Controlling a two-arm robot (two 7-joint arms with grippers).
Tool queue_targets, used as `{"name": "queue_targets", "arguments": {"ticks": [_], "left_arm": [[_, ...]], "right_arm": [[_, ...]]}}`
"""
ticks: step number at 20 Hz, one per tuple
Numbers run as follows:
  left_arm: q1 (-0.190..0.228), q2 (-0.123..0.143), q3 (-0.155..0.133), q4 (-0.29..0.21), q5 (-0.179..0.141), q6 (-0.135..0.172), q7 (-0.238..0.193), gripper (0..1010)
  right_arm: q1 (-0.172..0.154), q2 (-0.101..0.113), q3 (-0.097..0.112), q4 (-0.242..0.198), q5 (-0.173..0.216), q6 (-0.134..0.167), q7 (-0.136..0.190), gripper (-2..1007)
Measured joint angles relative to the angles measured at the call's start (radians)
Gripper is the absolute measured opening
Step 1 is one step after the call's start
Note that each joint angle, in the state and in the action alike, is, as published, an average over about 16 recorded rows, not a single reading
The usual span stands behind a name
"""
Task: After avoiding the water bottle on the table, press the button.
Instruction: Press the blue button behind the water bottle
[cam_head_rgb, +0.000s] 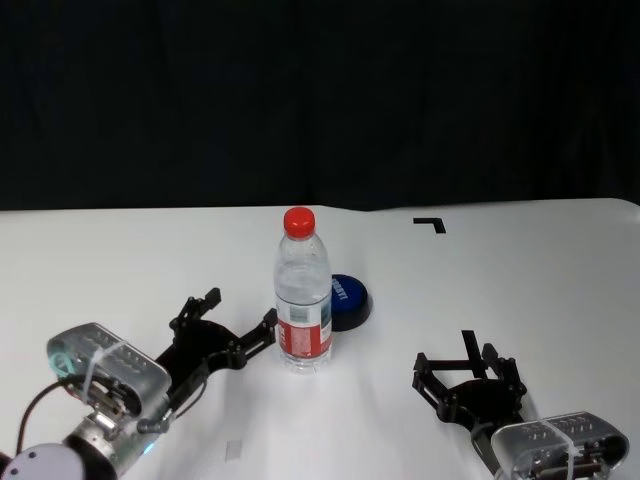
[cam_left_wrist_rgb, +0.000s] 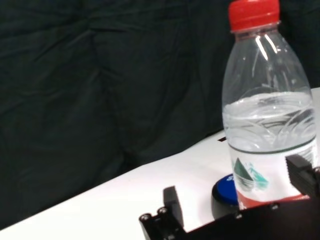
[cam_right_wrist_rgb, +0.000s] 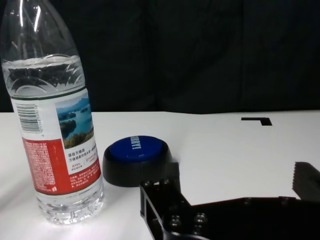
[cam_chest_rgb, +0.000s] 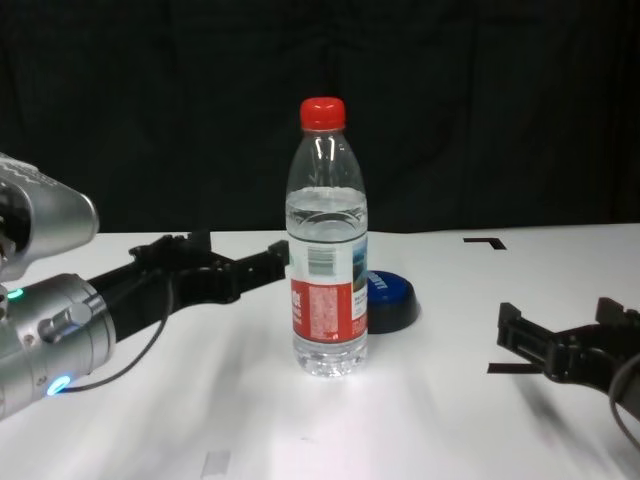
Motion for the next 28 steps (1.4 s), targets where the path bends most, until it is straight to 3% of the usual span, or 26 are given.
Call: {"name": "queue_targets", "arguments": {"ticks": [10,28], "left_arm": [[0.050,0.013,-0.039,-0.056,0.008,0.013,0.034,1009],[0.115,0.013,-0.150,-0.126,0.054,0.025,0.106,1010]], "right_arm": [[0.000,0.000,0.000,0.000,0.000,0.000,0.000,1002],[0.000,0.000,0.000,0.000,0.000,0.000,0.000,1003]]}}
